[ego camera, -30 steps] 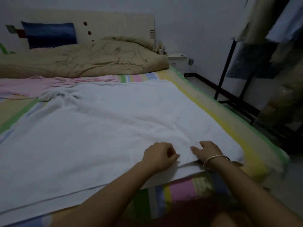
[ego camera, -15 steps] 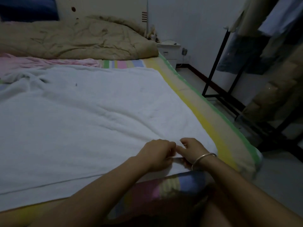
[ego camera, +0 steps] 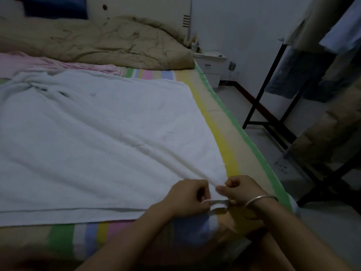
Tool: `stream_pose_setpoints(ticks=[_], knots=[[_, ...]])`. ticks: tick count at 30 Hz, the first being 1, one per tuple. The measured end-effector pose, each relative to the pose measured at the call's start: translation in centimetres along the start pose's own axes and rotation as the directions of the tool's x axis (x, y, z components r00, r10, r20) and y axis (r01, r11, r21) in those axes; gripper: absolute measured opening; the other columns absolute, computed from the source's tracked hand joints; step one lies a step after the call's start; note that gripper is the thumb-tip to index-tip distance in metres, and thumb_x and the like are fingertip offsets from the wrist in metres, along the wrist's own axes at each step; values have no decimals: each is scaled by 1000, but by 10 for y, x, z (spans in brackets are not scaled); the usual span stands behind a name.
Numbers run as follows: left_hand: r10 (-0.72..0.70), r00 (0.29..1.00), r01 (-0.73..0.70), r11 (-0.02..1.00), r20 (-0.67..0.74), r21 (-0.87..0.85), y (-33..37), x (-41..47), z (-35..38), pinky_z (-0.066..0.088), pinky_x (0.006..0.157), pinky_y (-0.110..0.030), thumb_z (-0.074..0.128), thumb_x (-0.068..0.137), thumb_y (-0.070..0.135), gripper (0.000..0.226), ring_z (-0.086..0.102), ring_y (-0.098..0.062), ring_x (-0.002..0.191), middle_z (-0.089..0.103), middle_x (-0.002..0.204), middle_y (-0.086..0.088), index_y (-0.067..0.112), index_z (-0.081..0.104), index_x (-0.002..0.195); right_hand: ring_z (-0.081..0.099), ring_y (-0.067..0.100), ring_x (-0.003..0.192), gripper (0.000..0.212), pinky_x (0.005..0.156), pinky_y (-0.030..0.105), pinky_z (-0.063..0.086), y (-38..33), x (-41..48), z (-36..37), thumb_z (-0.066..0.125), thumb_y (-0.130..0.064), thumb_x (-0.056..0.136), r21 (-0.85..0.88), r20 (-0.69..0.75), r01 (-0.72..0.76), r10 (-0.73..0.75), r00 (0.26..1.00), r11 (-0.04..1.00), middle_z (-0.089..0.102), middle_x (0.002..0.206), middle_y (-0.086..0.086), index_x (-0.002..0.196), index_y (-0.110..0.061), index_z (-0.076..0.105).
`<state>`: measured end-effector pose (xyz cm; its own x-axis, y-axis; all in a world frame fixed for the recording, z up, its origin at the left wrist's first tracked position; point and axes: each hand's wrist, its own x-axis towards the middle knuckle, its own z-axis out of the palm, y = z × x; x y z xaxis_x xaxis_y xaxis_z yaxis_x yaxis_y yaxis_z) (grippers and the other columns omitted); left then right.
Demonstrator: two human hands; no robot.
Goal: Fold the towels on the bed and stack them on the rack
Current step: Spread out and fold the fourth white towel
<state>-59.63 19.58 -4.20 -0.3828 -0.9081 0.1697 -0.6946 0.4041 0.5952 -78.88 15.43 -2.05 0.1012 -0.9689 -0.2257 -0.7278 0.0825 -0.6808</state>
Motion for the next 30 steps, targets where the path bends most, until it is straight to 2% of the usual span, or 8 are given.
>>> stream_pose_setpoints(ticks=[4,9,13,18,22,24,26,30], knots=[[-7,1000,7,1000,-11,-19,3,-3,0,45,62,-27,65,79,42,18,54,-5,66,54,64,14,32,51,75,47,15,50,38,56,25,40,0,-3,3,78,-23,76,127,-25,-30,33,999,991,50,41,-5,49,-16,54],[-34,999,32,998,-26,-56,15,-4,0,38,59,-21,68,79,38,16,52,3,60,54,59,19,31,55,72,44,13,50,27,43,16,36,3,-18,-2,68,-19,87,247,76,4,-24,997,969,49,53,2,66,-9,54],[-2,1000,2,1000,-5,-16,37,-1,6,39,59,-21,68,79,34,11,52,-4,63,54,62,13,29,58,76,46,10,49,28,47,17,37,15,-22,-21,69,-23,86,25,70,122,-123,990,992,50,54,-1,65,-13,53],[-32,998,39,989,-50,140,35,-10,20,45,68,-29,57,80,42,15,58,-12,81,63,87,7,29,57,87,56,17,63,27,62,30,43,27,-27,-9,77,-31,77,-81,-18,157,-159,987,984,57,62,-3,67,-19,55],[43,983,15,948,-177,318,18,-32,9,41,64,-30,59,76,47,28,57,-14,83,57,92,8,30,54,97,59,23,88,39,75,34,47,18,-33,1,75,-37,76,-288,-128,158,-201,971,945,59,92,-2,103,-26,50],[68,974,18,926,-214,377,4,-48,-1,41,67,-31,59,74,44,30,56,-16,84,55,95,8,29,54,100,52,30,109,63,85,39,46,12,-36,9,75,-30,73,-493,-200,206,-341,919,845,51,120,6,127,-22,46],[56,966,57,907,-254,417,-12,-68,-14,42,70,-33,56,71,38,32,55,-18,86,55,98,6,27,55,101,49,34,114,70,88,44,46,-4,-39,24,73,-19,62,-595,-229,308,-524,820,742,51,129,11,130,-18,53],[-13,922,205,864,-387,460,-49,-113,-55,38,69,-31,59,62,28,36,54,-21,85,56,98,2,22,58,97,59,31,94,44,74,40,50,-69,-51,73,55,-18,58,-536,-83,588,-731,677,605,63,101,3,100,-21,67]])
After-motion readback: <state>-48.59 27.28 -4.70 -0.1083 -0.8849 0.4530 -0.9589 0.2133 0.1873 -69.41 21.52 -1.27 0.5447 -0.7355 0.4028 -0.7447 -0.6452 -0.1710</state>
